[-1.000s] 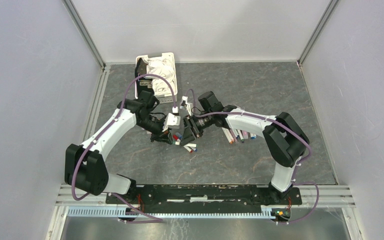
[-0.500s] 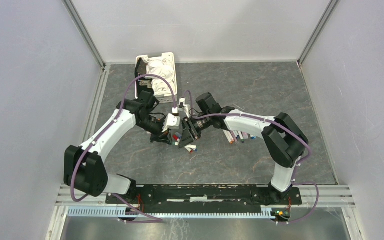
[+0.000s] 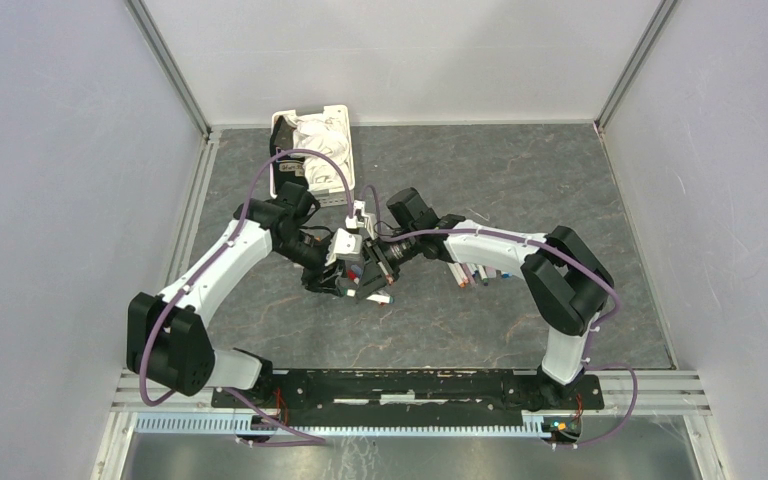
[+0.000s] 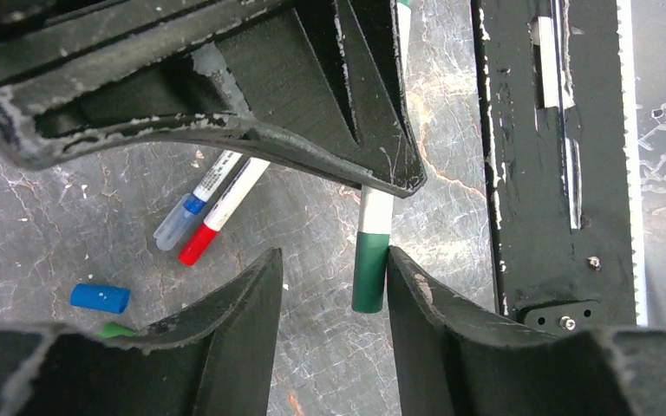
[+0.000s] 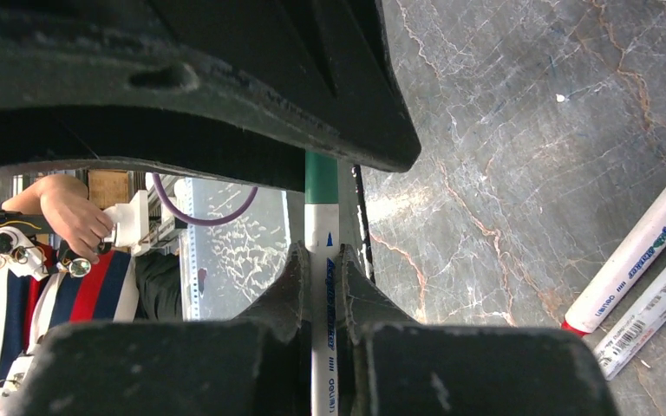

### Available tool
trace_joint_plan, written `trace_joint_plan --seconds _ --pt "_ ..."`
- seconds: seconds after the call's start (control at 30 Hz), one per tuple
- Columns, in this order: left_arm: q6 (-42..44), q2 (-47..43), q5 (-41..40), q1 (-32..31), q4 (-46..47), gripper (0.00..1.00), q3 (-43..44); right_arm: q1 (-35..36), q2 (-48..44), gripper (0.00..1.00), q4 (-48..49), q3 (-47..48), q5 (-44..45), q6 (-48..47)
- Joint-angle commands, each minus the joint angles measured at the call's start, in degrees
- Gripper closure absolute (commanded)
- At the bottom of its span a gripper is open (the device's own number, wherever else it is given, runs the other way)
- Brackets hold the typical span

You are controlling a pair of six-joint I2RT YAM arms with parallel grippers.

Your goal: Open the pen caps

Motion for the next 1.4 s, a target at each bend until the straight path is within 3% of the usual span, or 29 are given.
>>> trace_joint_plan --seconds 0.0,0.27,0.4,0.53,0.67,0.93,1.2,1.37 --pt "1.88 0.03 1.28 -1.07 1.50 0.48 1.37 0.33 -0.32 1.00 1.84 2.47 -1.62 0.95" --pt "2.58 1.27 -1.68 -1.57 1.51 0.81 0.59 -0.23 -0.21 1.00 3.14 1.91 1.03 2.30" --pt "2.80 0.78 -2.27 -1.58 1.55 0.81 0.17 -1.08 -0.97 1.00 5.11 0.50 2.17 4.15" --pt "3.31 0.53 -1.22 -1.97 0.76 0.62 -0.27 -1.15 -1.44 1.00 7.17 -0.11 2.36 5.56" --pt "3.93 0.62 -1.60 -2.46 -0.02 0.58 -0.67 -1.15 -1.35 1.00 7.31 0.09 1.88 5.69" --pt "4.36 0.60 -6.52 -2.45 1.54 0.97 -1.02 -1.74 -2.21 1.00 5.40 -1.19 1.99 3.99" --pt "9.71 3.01 -18.42 -0.64 -0.34 0.98 0.78 -6.56 -7.82 1.00 -3.82 -8.67 5.86 -5.21" --pt "14.38 5.99 -20.53 5.30 -2.40 0.98 4.74 -9.66 -13.43 1.00 -5.44 -16.15 8.08 -8.27"
